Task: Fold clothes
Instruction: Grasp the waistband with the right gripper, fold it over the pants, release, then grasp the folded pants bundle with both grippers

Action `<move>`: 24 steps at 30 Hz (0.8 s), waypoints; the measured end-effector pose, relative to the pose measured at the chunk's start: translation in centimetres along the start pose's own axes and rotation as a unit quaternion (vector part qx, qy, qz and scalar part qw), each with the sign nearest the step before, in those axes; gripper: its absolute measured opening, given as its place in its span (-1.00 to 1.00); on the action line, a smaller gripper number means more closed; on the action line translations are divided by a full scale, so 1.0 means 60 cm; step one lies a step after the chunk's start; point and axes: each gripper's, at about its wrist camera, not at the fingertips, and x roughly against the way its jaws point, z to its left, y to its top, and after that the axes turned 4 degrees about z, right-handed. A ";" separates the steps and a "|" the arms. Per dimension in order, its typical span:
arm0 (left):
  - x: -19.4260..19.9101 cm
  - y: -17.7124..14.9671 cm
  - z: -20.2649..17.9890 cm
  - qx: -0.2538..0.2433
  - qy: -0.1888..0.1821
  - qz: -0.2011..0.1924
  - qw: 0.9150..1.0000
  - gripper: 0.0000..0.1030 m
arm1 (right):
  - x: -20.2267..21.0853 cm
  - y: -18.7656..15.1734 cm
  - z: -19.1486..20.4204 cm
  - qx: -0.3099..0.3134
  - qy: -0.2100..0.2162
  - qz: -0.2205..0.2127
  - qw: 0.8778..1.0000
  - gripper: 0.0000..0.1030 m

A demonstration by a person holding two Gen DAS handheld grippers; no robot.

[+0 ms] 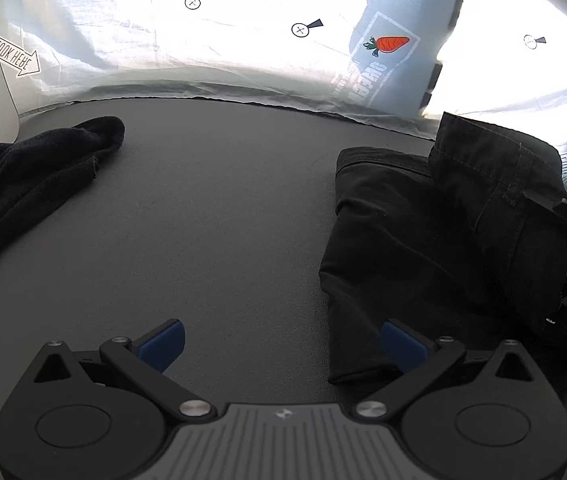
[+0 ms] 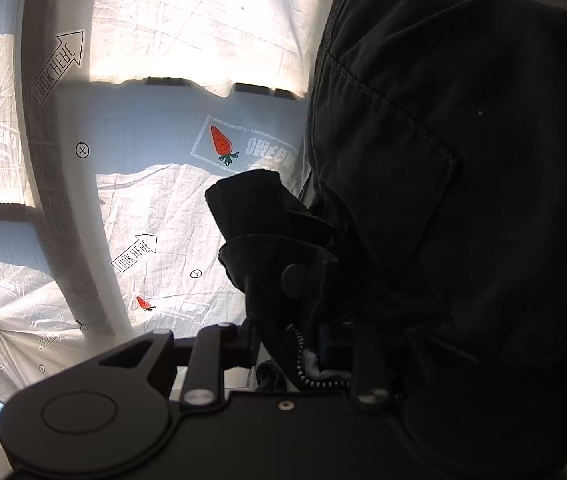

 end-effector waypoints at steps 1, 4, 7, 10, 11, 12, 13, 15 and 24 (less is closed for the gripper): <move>-0.003 -0.001 0.005 0.007 0.000 0.004 1.000 1.00 | -0.007 -0.001 0.005 0.014 -0.016 0.007 1.000 -0.37; -0.009 -0.004 0.017 0.025 -0.003 0.013 1.000 1.00 | -0.025 -0.007 0.000 0.035 -0.052 0.023 0.998 -0.36; -0.007 -0.001 0.018 0.035 -0.017 0.008 0.999 1.00 | -0.023 -0.013 -0.015 0.005 -0.033 0.026 0.999 -0.27; -0.006 0.006 0.011 0.040 -0.029 0.003 0.999 1.00 | -0.024 -0.010 -0.016 -0.036 0.033 0.046 0.998 0.75; -0.005 0.009 0.007 0.039 -0.030 0.001 0.999 1.00 | -0.024 -0.010 -0.009 -0.033 0.035 0.048 0.998 0.76; -0.005 0.011 0.004 0.037 -0.030 -0.001 0.999 1.00 | -0.022 -0.009 0.001 -0.015 0.022 0.048 0.998 0.76; -0.004 0.013 0.001 0.036 -0.031 -0.003 0.999 1.00 | -0.020 -0.008 0.011 0.004 0.009 0.048 0.999 0.76; 0.001 0.015 -0.003 0.034 -0.035 -0.009 0.999 1.00 | -0.003 -0.004 0.030 0.049 -0.029 0.034 0.998 0.76; 0.003 0.041 -0.032 0.032 -0.062 -0.024 0.997 1.00 | 0.046 -0.033 0.138 0.458 -0.344 -0.099 0.813 0.99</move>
